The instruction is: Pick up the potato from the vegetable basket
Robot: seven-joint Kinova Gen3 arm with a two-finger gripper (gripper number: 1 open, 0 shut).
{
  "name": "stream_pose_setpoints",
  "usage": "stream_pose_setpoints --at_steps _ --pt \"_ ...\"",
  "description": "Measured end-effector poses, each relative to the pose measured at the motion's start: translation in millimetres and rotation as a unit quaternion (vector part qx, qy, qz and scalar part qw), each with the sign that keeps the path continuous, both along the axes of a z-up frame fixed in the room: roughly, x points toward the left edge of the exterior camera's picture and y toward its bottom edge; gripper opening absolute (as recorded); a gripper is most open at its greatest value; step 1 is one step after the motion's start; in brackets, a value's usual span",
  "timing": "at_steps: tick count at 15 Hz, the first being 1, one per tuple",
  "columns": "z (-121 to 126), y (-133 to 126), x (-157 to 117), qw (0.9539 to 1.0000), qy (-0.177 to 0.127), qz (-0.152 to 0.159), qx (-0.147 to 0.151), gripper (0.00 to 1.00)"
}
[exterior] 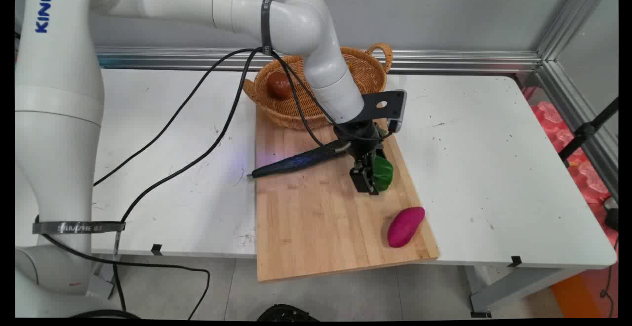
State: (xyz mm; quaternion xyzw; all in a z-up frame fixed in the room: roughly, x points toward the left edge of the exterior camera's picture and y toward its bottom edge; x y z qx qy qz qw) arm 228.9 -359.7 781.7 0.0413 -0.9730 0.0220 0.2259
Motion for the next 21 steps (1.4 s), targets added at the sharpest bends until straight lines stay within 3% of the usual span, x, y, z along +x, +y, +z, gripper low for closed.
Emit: stream_pose_setpoints --at_steps 4,9,21 --pt "6.6 2.9 1.0 0.9999 0.011 -0.002 -0.004 1.00" --pt "31.5 12.4 16.8 0.9998 0.019 0.007 -0.006 1.00" --pt "146.3 55.7 82.4 0.9956 0.033 0.087 -0.005 1.00"
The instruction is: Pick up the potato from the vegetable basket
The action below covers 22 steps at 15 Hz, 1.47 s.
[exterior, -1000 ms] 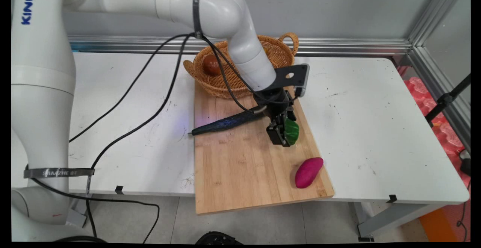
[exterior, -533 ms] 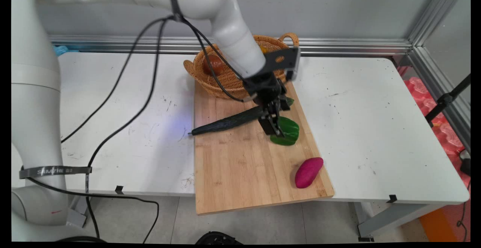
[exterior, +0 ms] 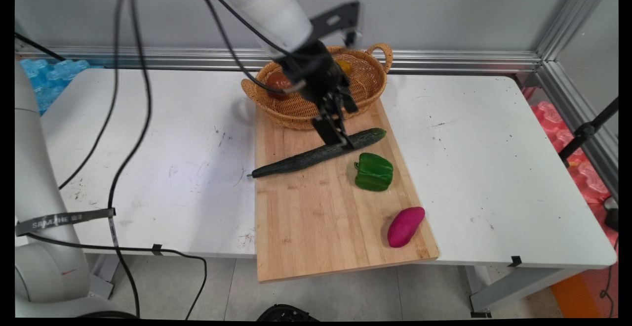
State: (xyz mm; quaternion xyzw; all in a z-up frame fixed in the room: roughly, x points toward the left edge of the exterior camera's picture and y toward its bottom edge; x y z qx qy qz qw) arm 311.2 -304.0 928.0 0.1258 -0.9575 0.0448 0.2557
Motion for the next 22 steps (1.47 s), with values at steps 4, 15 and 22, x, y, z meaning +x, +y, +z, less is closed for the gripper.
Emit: stream_pose_setpoints --at_steps 4,15,22 --pt "37.8 19.5 35.4 0.9994 -0.005 0.034 0.008 1.00" --pt "100.8 48.4 149.5 0.9723 0.016 0.232 0.028 1.00" --pt "100.0 14.7 169.3 0.9401 0.037 0.339 0.008 1.00"
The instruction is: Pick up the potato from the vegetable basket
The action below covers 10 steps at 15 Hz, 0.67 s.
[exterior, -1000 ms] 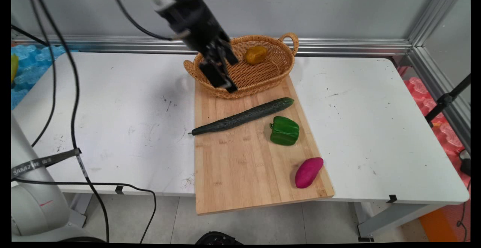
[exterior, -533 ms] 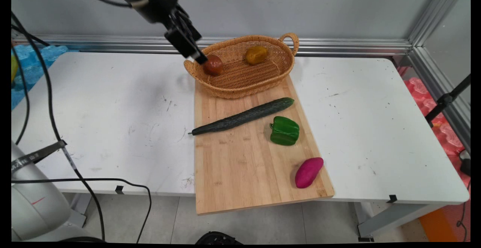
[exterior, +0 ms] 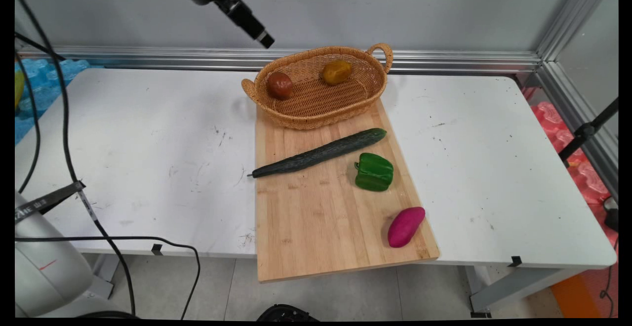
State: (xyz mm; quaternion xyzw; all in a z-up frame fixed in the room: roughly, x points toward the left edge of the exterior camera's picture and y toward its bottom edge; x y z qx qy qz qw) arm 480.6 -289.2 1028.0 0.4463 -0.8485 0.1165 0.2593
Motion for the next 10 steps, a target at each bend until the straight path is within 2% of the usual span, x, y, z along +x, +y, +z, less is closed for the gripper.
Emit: stream_pose_setpoints --at_steps 5,10 --pt "-25.7 -50.9 -12.8 0.9986 -0.003 0.050 -0.018 1.00" --pt "-60.0 -100.6 -33.0 0.9968 -0.011 0.076 -0.025 1.00"
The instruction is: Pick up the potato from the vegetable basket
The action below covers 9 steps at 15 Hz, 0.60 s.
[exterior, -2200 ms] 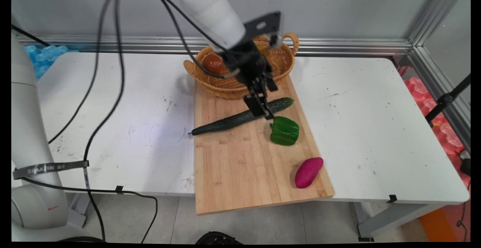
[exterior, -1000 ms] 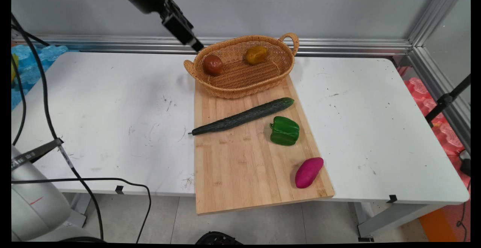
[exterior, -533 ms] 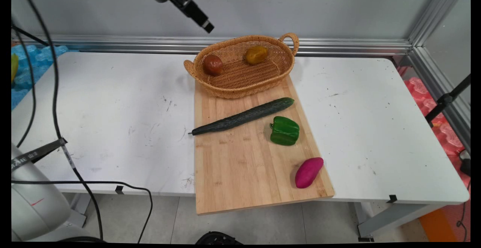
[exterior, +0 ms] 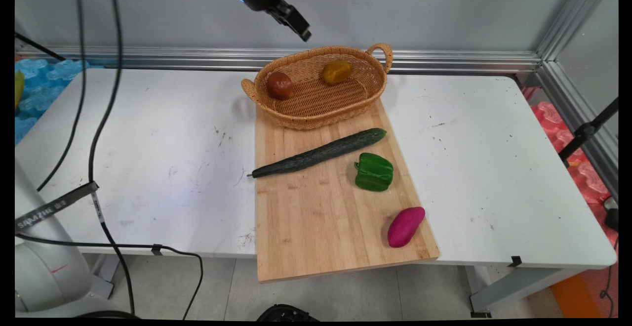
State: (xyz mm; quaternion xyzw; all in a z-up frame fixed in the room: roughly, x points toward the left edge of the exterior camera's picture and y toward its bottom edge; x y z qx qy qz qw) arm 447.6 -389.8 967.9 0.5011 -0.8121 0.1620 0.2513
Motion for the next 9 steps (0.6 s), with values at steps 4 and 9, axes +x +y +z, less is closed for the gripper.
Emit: stream_pose_setpoints --at_steps 4,9 --pt "-36.2 -42.4 -20.0 0.9999 -0.010 0.012 0.003 1.00" --pt "-82.8 -91.3 -41.7 0.9994 -0.029 0.012 0.012 1.00"
